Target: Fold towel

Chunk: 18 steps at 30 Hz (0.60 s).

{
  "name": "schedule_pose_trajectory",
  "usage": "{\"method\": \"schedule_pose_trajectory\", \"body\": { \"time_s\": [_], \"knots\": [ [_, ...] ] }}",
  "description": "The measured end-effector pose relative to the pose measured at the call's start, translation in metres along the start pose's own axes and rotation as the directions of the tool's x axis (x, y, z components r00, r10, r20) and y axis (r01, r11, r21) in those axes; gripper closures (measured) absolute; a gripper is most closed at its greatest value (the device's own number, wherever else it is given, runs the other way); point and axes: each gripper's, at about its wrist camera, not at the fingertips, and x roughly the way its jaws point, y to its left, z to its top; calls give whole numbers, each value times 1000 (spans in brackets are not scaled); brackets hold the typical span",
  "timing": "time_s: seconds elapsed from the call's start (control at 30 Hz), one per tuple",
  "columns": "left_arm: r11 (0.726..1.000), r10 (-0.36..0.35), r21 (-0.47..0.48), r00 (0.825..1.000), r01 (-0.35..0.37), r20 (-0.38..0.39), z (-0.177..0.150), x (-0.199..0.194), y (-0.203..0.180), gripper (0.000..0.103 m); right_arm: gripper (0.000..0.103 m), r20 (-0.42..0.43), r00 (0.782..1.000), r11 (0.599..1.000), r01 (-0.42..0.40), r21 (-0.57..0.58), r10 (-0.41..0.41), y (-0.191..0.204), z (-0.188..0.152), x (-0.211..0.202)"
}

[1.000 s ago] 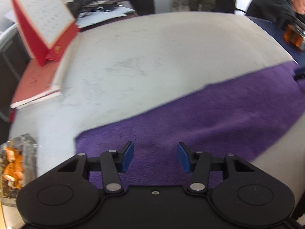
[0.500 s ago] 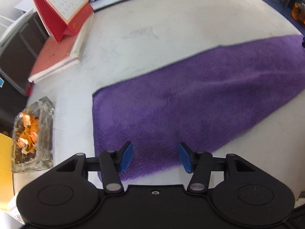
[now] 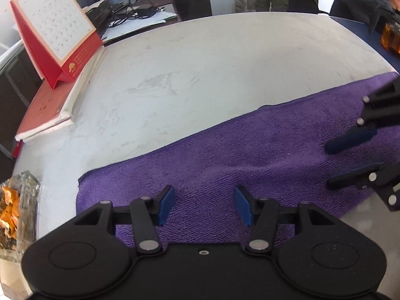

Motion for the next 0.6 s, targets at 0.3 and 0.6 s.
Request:
{"method": "schedule_pose_trajectory", "body": {
  "time_s": [0.3,0.6],
  "knots": [
    [996,73,-46,996,-76,-51,-25,-14,35,50,75,-57,984,956,179,232,-170,-50,-90,-74],
    [985,166,-35,983,-169,-75,-29,-27,39,52,80,-186,918,824,397,404,-351,-87,-132,-127]
  ]
}}
